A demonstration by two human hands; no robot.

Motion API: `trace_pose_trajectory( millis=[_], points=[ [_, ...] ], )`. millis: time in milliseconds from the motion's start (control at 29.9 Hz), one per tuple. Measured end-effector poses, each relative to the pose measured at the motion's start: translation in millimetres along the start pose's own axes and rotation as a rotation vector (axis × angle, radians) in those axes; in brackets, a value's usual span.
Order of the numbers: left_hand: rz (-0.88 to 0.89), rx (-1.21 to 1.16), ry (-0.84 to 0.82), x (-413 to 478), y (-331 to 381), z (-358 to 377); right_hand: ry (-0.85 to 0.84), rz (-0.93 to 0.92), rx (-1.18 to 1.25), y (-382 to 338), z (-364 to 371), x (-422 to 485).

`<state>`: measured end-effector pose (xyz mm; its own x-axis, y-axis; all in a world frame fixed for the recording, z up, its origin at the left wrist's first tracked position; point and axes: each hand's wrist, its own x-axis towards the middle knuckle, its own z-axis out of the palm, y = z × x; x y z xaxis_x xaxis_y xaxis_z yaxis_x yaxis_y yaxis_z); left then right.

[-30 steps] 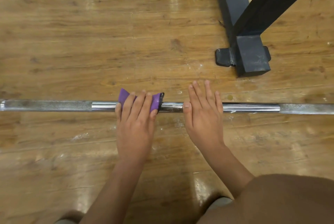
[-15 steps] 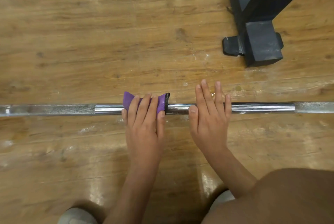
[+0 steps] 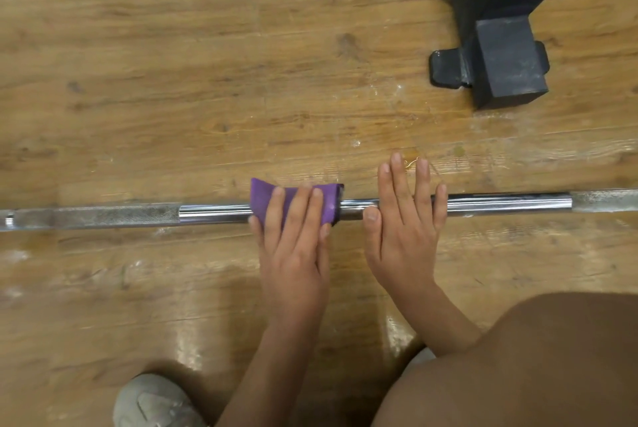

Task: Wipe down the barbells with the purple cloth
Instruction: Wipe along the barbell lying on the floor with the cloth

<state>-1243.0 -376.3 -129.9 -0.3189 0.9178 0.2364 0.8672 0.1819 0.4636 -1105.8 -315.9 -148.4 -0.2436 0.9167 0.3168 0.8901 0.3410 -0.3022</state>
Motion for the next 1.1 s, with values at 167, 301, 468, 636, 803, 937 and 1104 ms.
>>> trace_pose_trajectory(
  millis=[167, 301, 468, 636, 803, 937, 1104],
  points=[
    [-0.062, 0.058, 0.160, 13, -46, -14, -0.018, -0.018, 0.014, 1, -2, -7],
    [-0.058, 0.046, 0.161, 5, -36, -11, 0.005, -0.019, 0.036, 2, 1, -11],
    [0.126, 0.075, 0.098, -23, -21, 0, 0.049, -0.044, 0.000, 4, 3, -15],
    [0.108, 0.110, 0.182, -7, -34, -1, -0.002, -0.028, 0.010, 4, -3, -18],
    [-0.096, 0.132, 0.322, 25, -47, 3, -0.070, 0.004, 0.027, -1, -8, -13],
    [-0.071, 0.096, 0.295, 22, -37, 3, -0.160, 0.015, 0.050, -1, -19, -6],
    [-0.003, 0.033, 0.253, 8, -16, 10, -0.346, -0.076, 0.014, 14, -39, 8]
  ],
)
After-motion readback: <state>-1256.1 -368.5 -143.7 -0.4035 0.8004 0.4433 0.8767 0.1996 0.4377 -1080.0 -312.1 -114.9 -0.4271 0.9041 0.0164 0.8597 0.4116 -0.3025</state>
